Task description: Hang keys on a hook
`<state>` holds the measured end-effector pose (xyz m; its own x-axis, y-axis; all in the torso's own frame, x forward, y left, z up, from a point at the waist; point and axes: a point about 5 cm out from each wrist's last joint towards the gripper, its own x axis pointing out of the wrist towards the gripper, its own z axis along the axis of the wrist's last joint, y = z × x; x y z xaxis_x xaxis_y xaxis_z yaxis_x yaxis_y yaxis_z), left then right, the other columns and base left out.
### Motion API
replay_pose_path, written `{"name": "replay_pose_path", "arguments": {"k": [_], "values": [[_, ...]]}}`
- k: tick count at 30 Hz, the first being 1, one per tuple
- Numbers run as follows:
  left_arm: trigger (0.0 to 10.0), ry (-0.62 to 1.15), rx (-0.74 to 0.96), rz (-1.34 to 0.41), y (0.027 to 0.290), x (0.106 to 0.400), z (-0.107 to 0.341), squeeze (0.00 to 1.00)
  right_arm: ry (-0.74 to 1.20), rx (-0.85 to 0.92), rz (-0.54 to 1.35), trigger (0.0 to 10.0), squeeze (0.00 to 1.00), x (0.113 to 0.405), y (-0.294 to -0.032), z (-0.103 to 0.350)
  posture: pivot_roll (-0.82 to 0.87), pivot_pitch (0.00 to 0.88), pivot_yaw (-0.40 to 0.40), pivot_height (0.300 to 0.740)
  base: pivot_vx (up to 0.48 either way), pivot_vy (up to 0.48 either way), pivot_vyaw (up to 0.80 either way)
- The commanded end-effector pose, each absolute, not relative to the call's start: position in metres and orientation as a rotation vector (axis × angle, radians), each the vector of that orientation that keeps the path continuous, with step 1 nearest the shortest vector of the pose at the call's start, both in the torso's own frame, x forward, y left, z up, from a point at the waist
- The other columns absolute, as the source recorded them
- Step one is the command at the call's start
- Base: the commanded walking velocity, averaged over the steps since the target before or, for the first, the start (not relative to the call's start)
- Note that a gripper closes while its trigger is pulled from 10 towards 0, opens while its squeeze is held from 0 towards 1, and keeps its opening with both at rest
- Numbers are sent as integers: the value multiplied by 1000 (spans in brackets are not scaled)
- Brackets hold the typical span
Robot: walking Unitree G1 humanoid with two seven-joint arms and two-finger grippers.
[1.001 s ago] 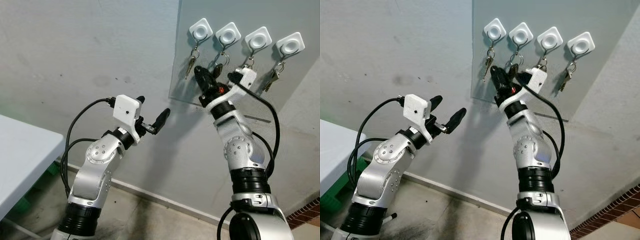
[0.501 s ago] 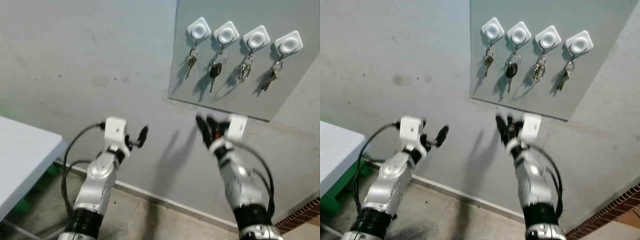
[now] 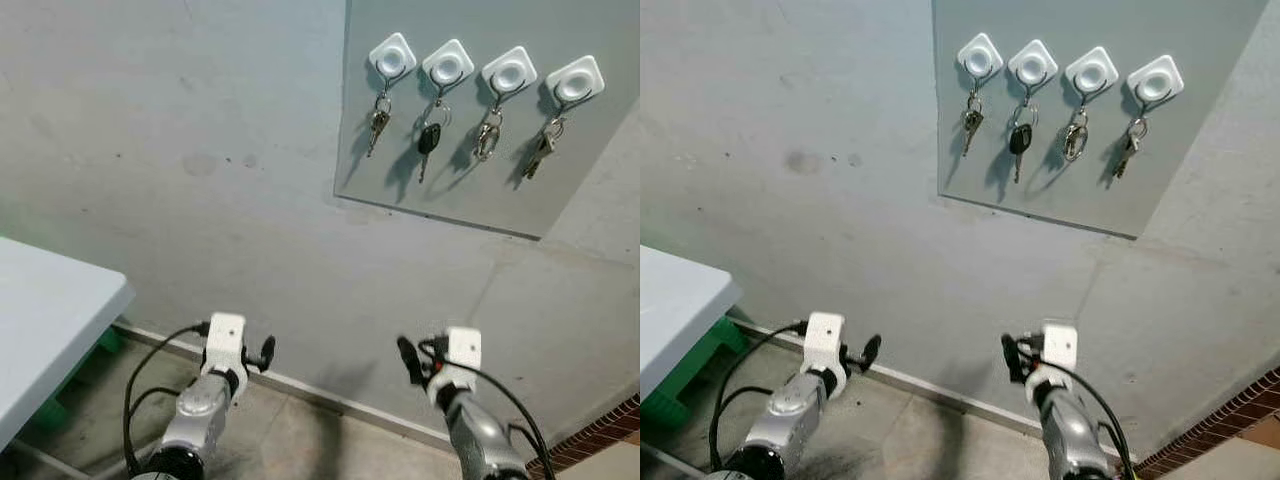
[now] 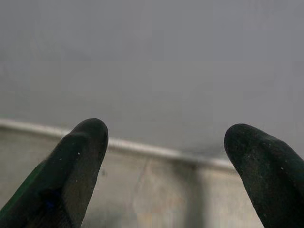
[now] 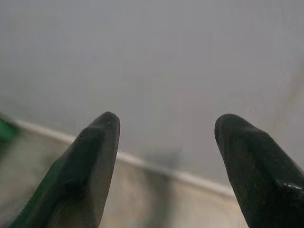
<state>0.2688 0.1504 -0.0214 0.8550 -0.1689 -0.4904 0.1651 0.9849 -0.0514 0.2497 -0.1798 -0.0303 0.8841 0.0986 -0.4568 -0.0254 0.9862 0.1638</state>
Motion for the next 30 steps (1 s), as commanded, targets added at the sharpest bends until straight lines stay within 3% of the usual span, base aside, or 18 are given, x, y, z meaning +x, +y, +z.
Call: {"name": "replay_pose_path", "arguments": {"k": [1, 19, 20, 27, 30], "values": [[10000, 554, -5, -160, 155, 262, -29, 0, 531, 125, 57, 10000, 1000, 240, -180, -39, -57, 0, 32, 740, 0, 0, 0], [10000, 875, 44, -91, 173, 185, -82, 0, 942, 16, -40, 10000, 1000, 141, -198, -96, -63, 0, 33, 740, 0, 0, 0], [10000, 884, 44, -80, 177, 182, -83, 0, 959, 36, -55, 10000, 0, 135, -199, -98, -63, 0, 33, 740, 0, 0, 0], [10000, 898, 52, -64, 183, 178, -85, 0, 994, 38, -58, 10000, 0, 127, -199, -102, -59, 0, 33, 740, 0, 0, 0], [10000, 892, 48, -65, 182, 179, -84, 0, 1012, 29, -52, 10000, 0, 125, -198, -103, -55, 0, 31, 740, 0, 0, -723]]}}
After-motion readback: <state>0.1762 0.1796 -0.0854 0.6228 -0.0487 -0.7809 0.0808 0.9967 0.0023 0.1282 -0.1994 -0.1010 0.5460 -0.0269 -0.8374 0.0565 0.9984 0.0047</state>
